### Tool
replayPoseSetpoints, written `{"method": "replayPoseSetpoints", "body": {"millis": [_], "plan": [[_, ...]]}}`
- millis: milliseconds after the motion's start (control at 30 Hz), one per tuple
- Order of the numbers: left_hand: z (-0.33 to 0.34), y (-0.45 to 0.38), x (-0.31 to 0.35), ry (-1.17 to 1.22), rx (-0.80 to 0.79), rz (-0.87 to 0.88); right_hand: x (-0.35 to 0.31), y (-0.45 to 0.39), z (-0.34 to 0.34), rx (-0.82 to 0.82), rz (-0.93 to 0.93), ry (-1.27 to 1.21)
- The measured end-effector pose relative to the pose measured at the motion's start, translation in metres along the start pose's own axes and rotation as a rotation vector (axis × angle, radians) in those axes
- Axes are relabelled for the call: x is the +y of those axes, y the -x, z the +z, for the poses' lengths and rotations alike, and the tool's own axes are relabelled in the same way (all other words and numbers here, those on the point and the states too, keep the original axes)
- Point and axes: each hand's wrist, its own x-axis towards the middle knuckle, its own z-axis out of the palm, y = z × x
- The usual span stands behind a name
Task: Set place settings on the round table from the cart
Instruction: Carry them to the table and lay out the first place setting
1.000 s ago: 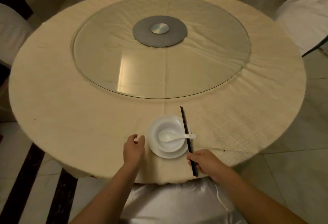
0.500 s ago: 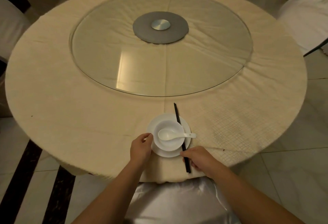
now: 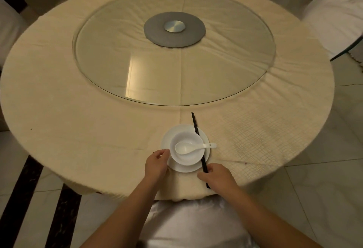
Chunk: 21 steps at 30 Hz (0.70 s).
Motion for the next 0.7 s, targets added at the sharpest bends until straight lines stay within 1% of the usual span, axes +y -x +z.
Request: {"method": "replayPoseSetpoints", "body": {"millis": [100, 233, 333, 400, 500, 600, 700], "plan": [[0.000, 0.001, 0.000, 0.005, 0.002, -0.003, -0.001, 0.001, -0.001, -0.011, 0.011, -0.017], [-0.003, 0.002, 0.000, 0.010, 0.050, -0.007, -0.002, 0.003, -0.004, -0.018, 0.028, -0.107], [-0.009, 0.004, 0.005, -0.041, 0.112, 0.020, -0.003, 0.007, -0.008, -0.025, 0.040, -0.118], [-0.014, 0.005, 0.015, -0.103, 0.159, 0.065, -0.004, 0.010, -0.012, 0.001, 0.036, -0.102], [-0.018, 0.006, 0.033, -0.296, 0.193, 0.191, -0.004, 0.015, -0.021, 0.127, 0.016, -0.007], [-0.016, 0.010, 0.058, -0.559, 0.242, 0.402, -0.007, 0.021, -0.038, 0.254, -0.006, 0.056], [-0.009, 0.018, 0.087, -0.734, 0.246, 0.583, -0.019, 0.027, -0.061, 0.334, -0.080, 0.109]]}}
